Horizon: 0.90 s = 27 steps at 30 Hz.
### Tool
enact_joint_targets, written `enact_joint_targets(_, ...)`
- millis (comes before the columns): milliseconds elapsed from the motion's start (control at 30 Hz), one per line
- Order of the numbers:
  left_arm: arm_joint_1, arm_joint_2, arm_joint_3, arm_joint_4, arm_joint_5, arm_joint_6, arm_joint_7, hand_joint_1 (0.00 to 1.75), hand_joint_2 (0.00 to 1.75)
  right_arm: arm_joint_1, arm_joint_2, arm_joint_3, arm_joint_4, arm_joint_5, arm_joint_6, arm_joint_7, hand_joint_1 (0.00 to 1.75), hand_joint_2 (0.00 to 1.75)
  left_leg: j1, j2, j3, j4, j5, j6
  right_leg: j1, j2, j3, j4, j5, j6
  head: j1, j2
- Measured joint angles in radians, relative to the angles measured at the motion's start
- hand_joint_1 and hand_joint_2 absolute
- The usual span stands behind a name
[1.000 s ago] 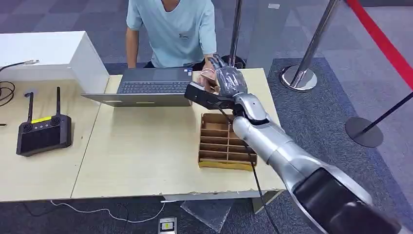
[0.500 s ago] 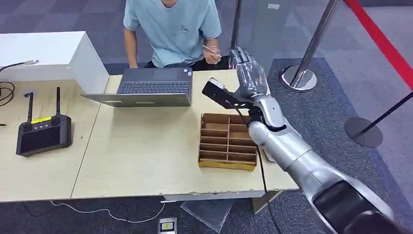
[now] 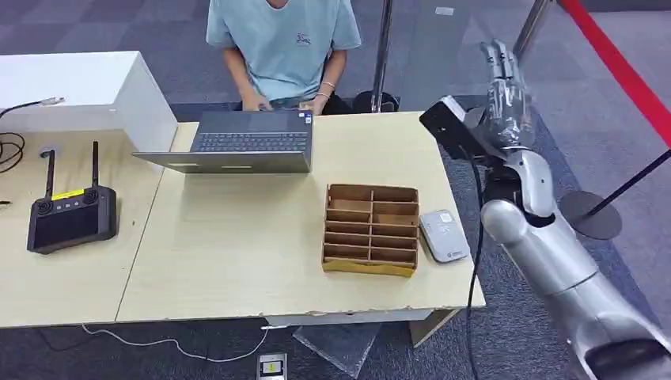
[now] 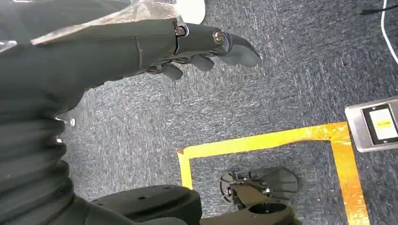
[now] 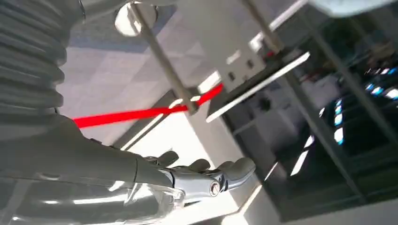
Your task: Pass the card to the sensor for recognition and then transmit it.
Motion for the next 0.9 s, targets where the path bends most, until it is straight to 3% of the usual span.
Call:
enact_joint_targets(33, 0.000, 0.002, 0.000, 0.000, 0.000, 0.000, 0.000, 0.00, 1.75, 0.018, -0.022, -0.022, -0.022, -0.003, 0.000, 0.011, 0.00, 1.75, 0.000, 0.000, 0.000, 0.000, 0.000, 0.000, 0.000, 0.000, 0.000, 0.000, 0.000, 0.000, 0.000, 0.000)
enact_joint_targets(67, 0.001, 0.002, 0.000, 0.000, 0.000, 0.000, 0.002, 0.00, 1.75, 0.035, -0.041, -0.043, -0.038, -0.007, 0.000, 0.022, 0.00, 0.00, 0.000, 0.000, 0.000, 0.000, 0.000, 0.000, 0.000, 0.000, 0.000, 0.000, 0.000, 0.000, 0.000, 0.000)
enact_joint_targets(367, 0.002, 0.015, 0.002, 0.000, -0.004, -0.003, 0.038, 0.00, 1.75, 0.243, -0.184, -0.246, -0.128, -0.074, -0.028, 0.070, 0.00, 0.00, 0.000, -0.002, 0.000, 0.000, 0.000, 0.000, 0.000, -0.001, 0.000, 0.000, 0.000, 0.000, 0.000, 0.000)
enact_joint_targets(400, 0.001, 0.017, 0.002, 0.000, -0.006, -0.003, 0.039, 0.00, 1.75, 0.272, -0.198, -0.274, -0.132, -0.079, -0.030, 0.069, 0.00, 1.75, -0.001, -0.002, 0.000, 0.000, -0.001, 0.001, 0.000, -0.001, 0.000, 0.000, 0.000, 0.000, 0.000, 0.000)
enact_joint_targets(767, -0.002, 0.021, 0.005, 0.000, -0.003, -0.003, 0.038, 0.00, 1.75, 0.445, -0.262, -0.463, -0.074, -0.108, -0.025, 0.068, 0.00, 1.75, 0.000, -0.001, 0.000, -0.001, -0.001, 0.001, 0.000, -0.001, 0.000, 0.000, 0.000, 0.000, 0.000, 0.000)
enact_joint_targets(900, -0.001, 0.019, 0.008, 0.000, 0.005, 0.003, 0.019, 0.00, 1.75, 0.498, -0.260, -0.514, 0.013, -0.152, -0.038, 0.023, 0.00, 1.75, 0.000, -0.002, 0.000, -0.001, -0.001, 0.001, 0.000, -0.001, 0.000, 0.000, 0.000, 0.000, 0.000, 0.000)
